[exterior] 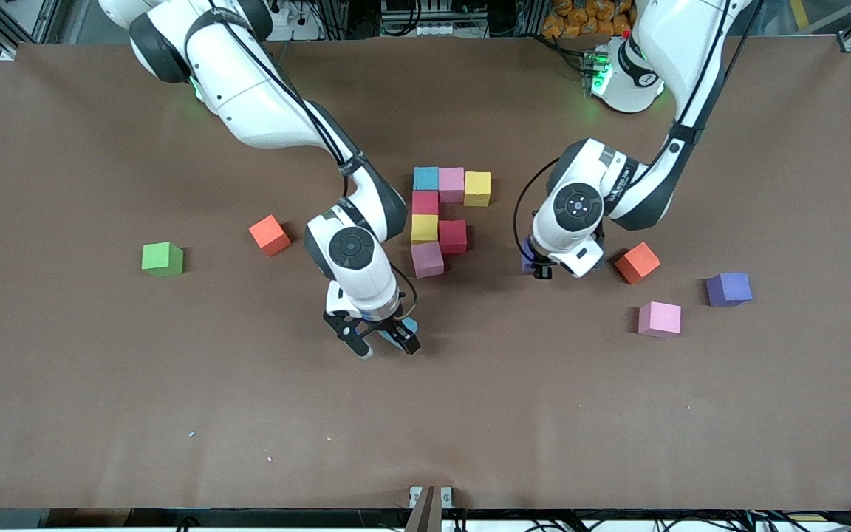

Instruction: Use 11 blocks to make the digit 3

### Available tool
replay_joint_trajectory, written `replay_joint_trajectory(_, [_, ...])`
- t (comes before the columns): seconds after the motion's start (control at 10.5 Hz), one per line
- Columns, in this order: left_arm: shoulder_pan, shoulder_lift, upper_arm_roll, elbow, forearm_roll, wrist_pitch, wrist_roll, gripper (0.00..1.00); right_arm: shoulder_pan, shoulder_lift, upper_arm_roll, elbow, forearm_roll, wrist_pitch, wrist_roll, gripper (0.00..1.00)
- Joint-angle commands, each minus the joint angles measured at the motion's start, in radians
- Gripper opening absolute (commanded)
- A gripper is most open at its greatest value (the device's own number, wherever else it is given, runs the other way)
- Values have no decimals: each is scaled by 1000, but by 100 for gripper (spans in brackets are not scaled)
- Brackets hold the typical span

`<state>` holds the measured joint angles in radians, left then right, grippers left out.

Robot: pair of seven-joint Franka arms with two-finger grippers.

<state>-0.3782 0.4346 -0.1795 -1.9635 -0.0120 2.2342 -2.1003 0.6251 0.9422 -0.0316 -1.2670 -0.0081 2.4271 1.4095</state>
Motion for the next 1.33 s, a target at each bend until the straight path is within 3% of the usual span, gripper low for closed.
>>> replay_joint_trajectory(0.0, [-5,1,-27,8,-74,-10,-21,16,4,42,1,51,-76,-58,9,90])
replay_joint_trajectory(0.1, [-5,3,-31,0,-77,8,-47,16,4,43,2,51,-105,-91,-6,78])
replay_joint_trajectory(0.29, [-18,3,-43,-37,-77,85,-82,16,4,41,15,49,-102,-105,-53,29])
replay_joint_trajectory(0.38, [-19,4,-46,-43,-77,97,-92,16,4,40,16,50,-102,-103,-69,14])
replay_joint_trajectory(0.48, [-27,6,-51,-49,-77,105,-101,16,4,36,30,51,-102,-105,-95,5])
replay_joint_trajectory(0.57, [-42,9,-51,-60,-77,139,-127,16,4,32,48,51,-102,-115,-139,0])
replay_joint_trajectory(1.05, [-90,33,-51,-57,-74,194,-225,16,16,32,79,54,-108,-123,-481,0])
replay_joint_trajectory(1.24, [-103,49,-51,-51,-71,200,-233,16,21,39,81,78,-107,-120,-512,0])
